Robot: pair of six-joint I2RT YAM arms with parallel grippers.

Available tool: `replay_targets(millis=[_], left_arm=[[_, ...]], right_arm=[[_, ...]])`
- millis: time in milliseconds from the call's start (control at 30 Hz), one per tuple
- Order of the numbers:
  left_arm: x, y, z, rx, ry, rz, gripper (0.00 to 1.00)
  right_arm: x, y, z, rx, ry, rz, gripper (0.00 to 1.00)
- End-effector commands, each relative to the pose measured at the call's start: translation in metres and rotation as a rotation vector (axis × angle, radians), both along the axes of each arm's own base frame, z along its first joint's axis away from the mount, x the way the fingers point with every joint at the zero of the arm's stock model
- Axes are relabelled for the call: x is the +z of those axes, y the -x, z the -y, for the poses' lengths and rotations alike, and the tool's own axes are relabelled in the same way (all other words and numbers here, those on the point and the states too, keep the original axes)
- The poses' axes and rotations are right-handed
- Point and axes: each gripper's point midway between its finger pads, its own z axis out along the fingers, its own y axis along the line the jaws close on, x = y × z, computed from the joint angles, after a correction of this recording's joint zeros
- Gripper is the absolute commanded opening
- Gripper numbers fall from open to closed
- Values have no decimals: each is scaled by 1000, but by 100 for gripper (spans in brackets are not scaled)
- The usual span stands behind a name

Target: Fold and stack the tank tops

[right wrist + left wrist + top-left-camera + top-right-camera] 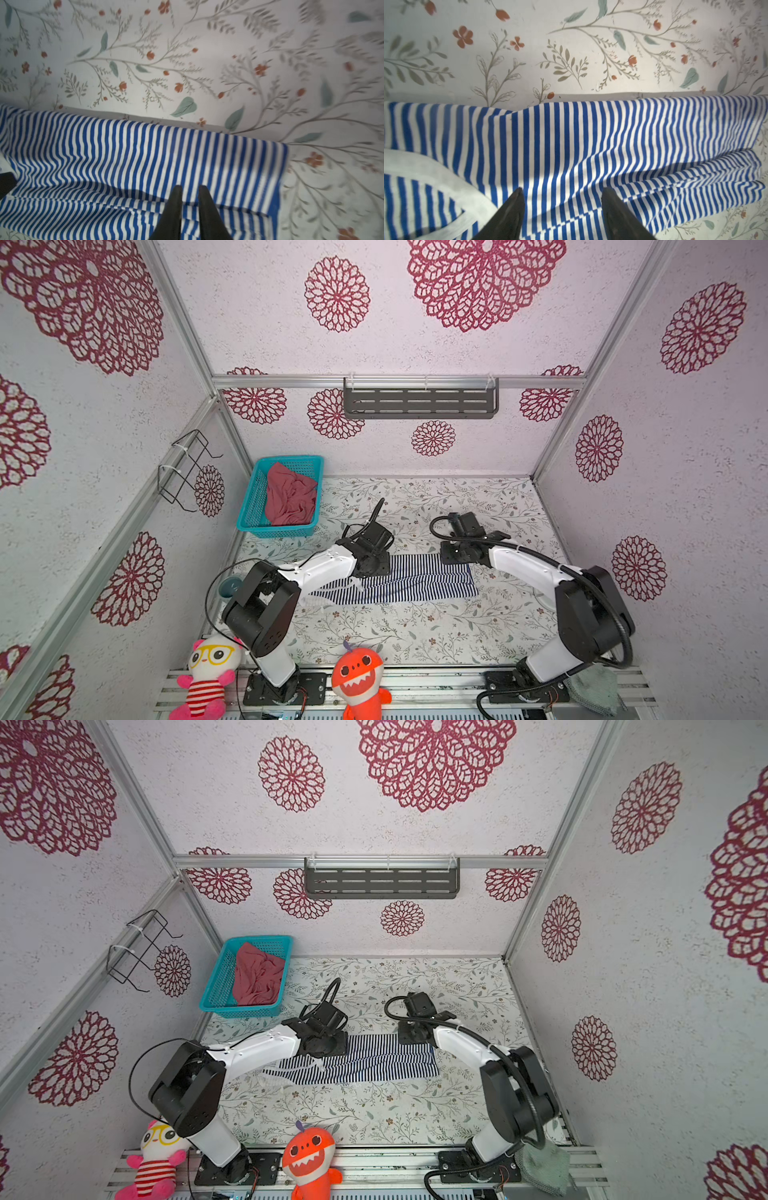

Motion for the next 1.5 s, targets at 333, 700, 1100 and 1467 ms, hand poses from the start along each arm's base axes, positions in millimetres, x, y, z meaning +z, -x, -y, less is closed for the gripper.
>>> replay_targets(millis=[333, 700, 1100, 1467], left_arm=[[-51, 35, -44, 96, -58, -138, 65], [-7, 14, -38, 59, -125, -57, 64], [-57, 24, -34, 97, -98, -171, 64], [-73, -30, 36, -80, -21, -193, 67]], right_arm=[[-52, 90, 49, -68, 58, -249, 14], [32, 32, 48, -64, 34, -62, 16], [-41, 38, 52, -105, 113, -169, 16], [-52, 135, 111, -334, 140, -284, 20]])
